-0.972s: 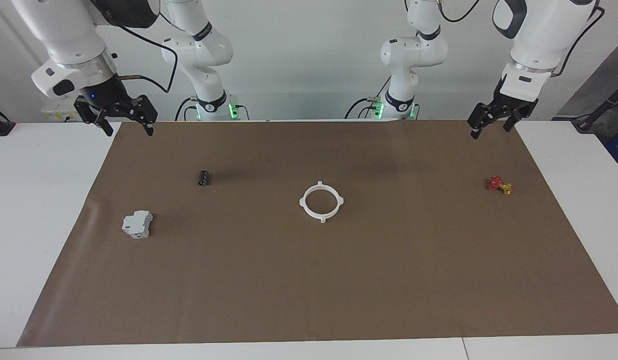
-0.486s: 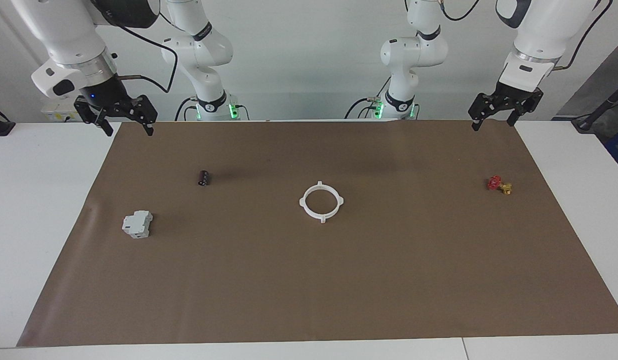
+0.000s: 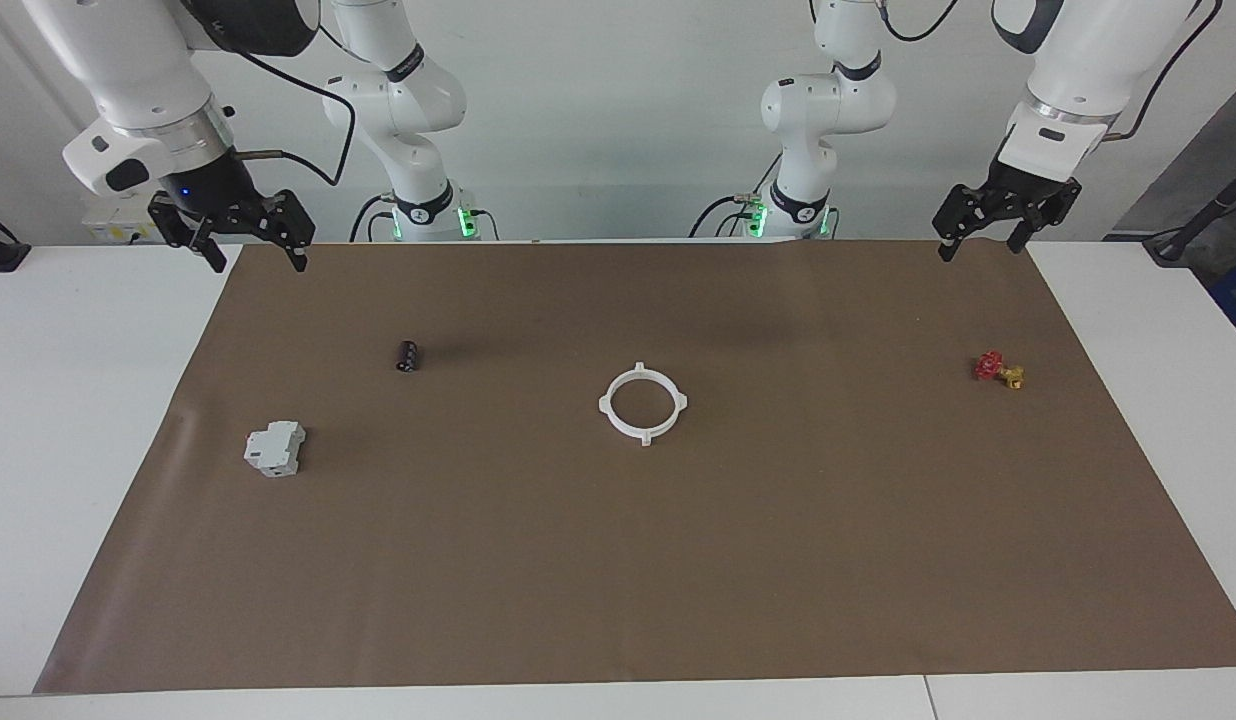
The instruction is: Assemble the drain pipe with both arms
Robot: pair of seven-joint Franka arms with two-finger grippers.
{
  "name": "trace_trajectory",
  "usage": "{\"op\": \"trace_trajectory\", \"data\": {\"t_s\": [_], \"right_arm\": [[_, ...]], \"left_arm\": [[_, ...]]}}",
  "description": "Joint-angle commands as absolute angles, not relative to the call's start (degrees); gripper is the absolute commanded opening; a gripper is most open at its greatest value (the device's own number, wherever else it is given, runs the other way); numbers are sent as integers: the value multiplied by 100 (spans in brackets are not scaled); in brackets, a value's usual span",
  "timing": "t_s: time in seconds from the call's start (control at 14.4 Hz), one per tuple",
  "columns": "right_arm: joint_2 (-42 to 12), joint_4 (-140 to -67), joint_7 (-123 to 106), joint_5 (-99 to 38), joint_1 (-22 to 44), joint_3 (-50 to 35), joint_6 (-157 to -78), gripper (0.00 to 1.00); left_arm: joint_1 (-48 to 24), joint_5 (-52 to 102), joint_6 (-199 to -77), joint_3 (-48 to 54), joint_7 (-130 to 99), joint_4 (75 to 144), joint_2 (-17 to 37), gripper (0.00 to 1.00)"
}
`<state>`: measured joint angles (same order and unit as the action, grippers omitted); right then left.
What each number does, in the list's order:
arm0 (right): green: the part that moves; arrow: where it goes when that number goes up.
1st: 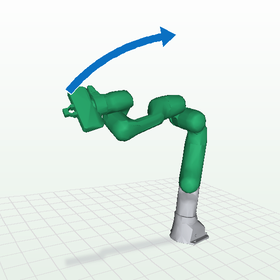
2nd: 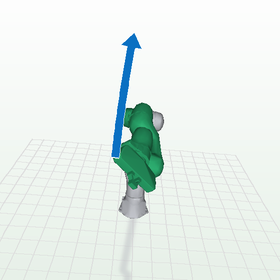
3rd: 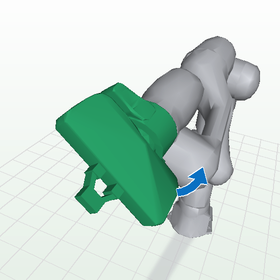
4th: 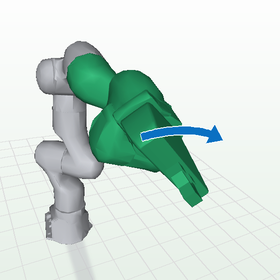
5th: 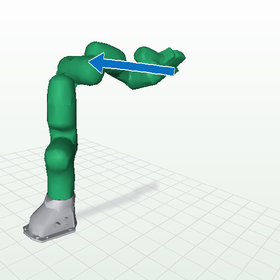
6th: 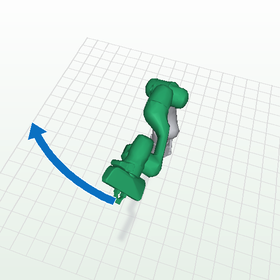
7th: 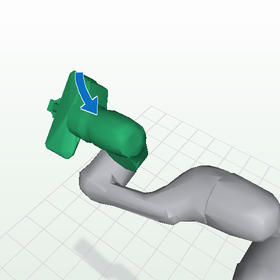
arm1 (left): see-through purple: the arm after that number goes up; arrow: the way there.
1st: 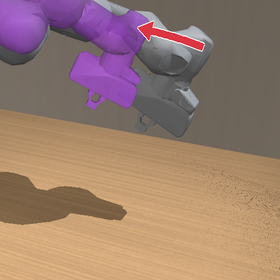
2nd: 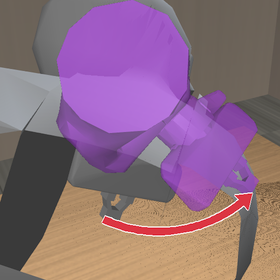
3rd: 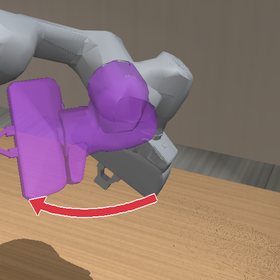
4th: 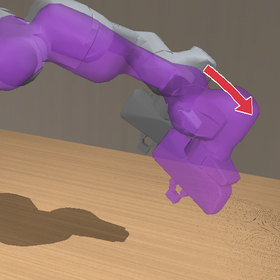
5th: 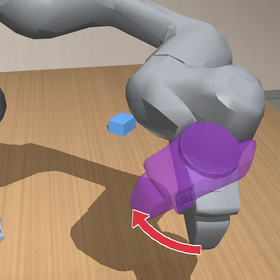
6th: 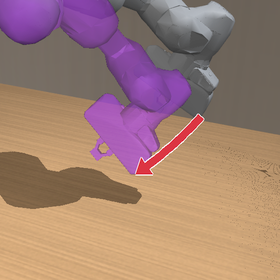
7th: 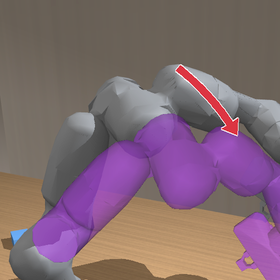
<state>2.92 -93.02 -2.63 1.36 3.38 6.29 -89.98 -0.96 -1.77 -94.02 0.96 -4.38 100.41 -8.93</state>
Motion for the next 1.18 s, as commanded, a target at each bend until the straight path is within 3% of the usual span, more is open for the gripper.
{"op": "trace_trajectory", "data": {"t_s": [0.0, 1.11], "right_arm": [[255, -9237, -176, 44, 290, 606, -8895, 100], [255, -9237, -176, 44, 290, 606, -8895, 100]], "left_arm": [[-123, -62, -9360, 70, -510, 9923, -844, 100], [-97, -62, -9510, 62, -510, 9826, -879, 100]]}}
